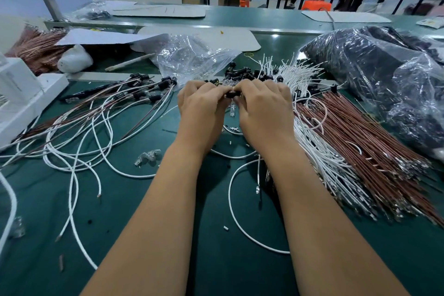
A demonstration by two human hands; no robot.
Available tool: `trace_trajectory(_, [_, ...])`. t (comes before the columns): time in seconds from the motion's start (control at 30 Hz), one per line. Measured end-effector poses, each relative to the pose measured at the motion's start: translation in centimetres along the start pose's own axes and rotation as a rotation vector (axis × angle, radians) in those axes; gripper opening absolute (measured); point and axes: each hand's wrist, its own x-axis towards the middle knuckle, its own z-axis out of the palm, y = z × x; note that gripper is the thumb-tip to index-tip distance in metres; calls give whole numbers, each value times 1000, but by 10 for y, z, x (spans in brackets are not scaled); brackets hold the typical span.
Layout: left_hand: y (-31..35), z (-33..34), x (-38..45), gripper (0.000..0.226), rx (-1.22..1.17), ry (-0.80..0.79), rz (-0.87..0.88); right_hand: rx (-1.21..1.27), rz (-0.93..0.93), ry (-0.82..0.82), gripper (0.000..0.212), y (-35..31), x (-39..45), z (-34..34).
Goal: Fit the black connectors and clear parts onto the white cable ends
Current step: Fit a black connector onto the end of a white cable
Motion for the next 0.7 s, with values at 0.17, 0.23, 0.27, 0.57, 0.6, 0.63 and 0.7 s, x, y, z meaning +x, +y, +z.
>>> trace_trajectory(0.17, [-7,-4,2,16,-72,53,-14,29,98,22,17,9,0,-4])
trace_trajectory(0.23, [-12,-7,3,15,-14,136,-34,15,135,48,16,13,0,-6])
trace_trajectory(0.27, [-15,-8,3,17,50,182,-96,-9,157,68,16,14,-1,-7])
trace_trajectory(0.57, [-13,-10,2,42,306,152,-258,38,167,50,12,16,1,-5])
trace_trajectory(0.6, [-7,-6,2,42,261,90,-144,77,141,30,13,13,1,-4])
trace_trajectory(0.63, [-1,-2,2,39,220,27,-47,102,111,10,13,10,1,-4])
trace_trajectory(0.7, [5,6,2,32,187,-45,51,104,58,-29,14,7,0,-2])
